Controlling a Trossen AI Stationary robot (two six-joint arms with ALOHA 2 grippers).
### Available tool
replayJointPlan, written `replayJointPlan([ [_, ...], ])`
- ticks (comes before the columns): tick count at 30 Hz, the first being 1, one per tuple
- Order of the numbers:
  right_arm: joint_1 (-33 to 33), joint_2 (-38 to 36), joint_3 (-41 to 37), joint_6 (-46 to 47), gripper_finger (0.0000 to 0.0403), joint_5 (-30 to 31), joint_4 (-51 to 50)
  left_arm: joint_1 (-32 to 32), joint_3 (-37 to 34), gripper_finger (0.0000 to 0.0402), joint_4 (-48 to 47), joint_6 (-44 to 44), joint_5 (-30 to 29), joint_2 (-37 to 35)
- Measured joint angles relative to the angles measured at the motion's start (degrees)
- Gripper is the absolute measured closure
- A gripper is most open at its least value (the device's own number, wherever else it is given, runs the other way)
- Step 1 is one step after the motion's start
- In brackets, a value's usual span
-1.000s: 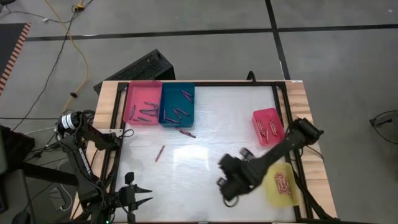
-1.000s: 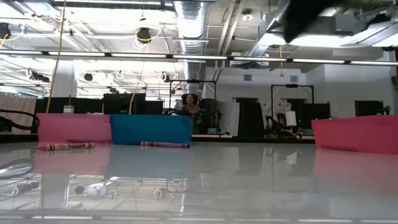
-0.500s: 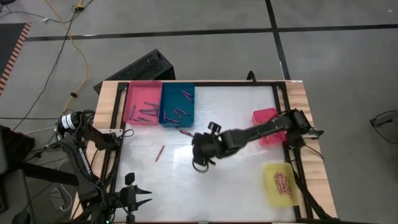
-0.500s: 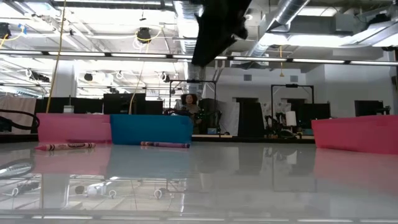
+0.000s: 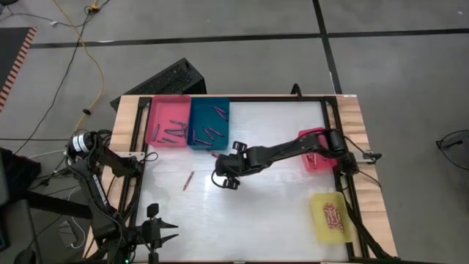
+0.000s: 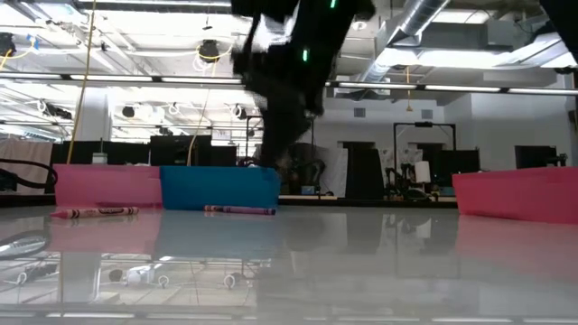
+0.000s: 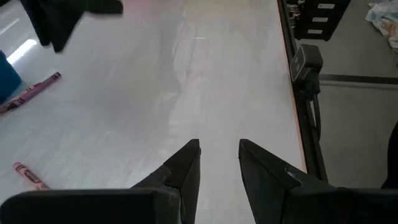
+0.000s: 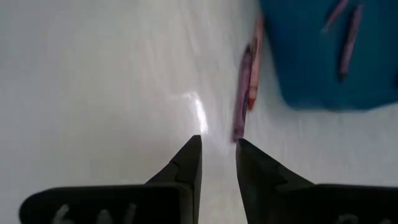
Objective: Sort crayons
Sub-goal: Put the purple crayon into the blue bin
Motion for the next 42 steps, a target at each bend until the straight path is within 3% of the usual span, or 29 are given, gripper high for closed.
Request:
replayJointPlan([
  [10, -3.9, 5.5, 0.0, -2.0, 0.031, -4.4, 0.2, 0.0, 0.0, 0.0301, -1.9, -0.9, -0.6, 0.0],
  [25, -7.4, 5.6, 0.0, -4.8, 0.031, -10.3, 5.3, 0.0, 0.0, 0.0301, -4.9, -3.8, -0.7, 0.0],
  [42, -8.2, 9.7, 0.3, -5.6, 0.031, -10.1, 6.5, 0.0, 0.0, 0.0301, -4.8, -4.2, 0.0, 0.0],
])
